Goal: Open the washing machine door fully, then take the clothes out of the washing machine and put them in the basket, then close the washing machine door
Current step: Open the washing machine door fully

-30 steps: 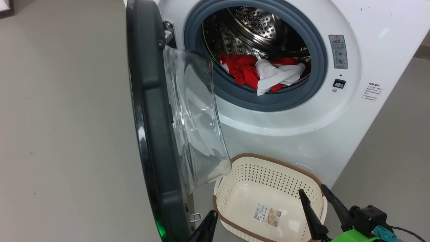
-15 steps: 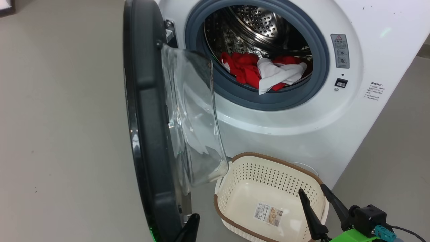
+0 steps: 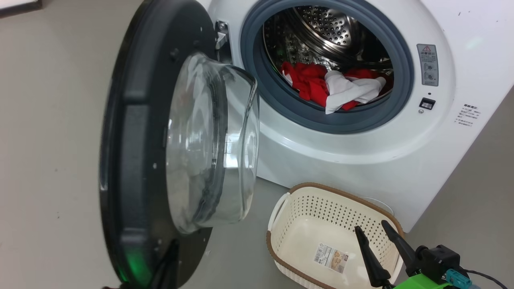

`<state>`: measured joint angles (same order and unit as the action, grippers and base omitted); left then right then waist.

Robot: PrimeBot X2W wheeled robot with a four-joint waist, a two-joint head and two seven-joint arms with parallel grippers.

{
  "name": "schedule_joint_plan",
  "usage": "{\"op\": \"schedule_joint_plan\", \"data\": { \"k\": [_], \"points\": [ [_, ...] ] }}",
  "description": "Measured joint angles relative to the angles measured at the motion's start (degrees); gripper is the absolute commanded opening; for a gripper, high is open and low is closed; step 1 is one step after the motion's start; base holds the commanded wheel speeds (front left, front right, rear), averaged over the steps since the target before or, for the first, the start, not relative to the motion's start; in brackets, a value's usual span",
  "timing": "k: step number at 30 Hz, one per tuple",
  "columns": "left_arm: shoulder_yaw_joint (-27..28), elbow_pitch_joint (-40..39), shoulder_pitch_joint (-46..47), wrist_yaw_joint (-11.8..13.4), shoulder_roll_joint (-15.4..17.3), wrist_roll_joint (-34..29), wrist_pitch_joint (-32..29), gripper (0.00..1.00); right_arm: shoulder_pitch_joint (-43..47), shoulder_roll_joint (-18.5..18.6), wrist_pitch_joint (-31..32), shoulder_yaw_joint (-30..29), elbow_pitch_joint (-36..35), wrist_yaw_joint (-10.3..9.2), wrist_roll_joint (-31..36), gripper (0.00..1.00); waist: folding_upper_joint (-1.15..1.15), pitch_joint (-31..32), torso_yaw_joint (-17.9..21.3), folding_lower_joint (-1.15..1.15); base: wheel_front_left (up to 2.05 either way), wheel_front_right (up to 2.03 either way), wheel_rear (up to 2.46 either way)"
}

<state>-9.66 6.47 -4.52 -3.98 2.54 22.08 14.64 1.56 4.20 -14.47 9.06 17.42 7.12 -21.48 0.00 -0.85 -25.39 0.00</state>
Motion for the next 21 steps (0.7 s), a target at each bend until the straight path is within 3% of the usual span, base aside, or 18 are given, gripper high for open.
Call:
{"op": "schedule_joint_plan", "data": {
  "k": [21],
  "points": [
    [18.9,8.3,7.1,-2.3,0.3,-1.4,0.0,0.0,-1.0,0.1,0.0,0.6,0.1,0.0,0.0,1.0,0.0,-2.4,0.9,0.0,0.0,0.0,0.0]
  ]
}}
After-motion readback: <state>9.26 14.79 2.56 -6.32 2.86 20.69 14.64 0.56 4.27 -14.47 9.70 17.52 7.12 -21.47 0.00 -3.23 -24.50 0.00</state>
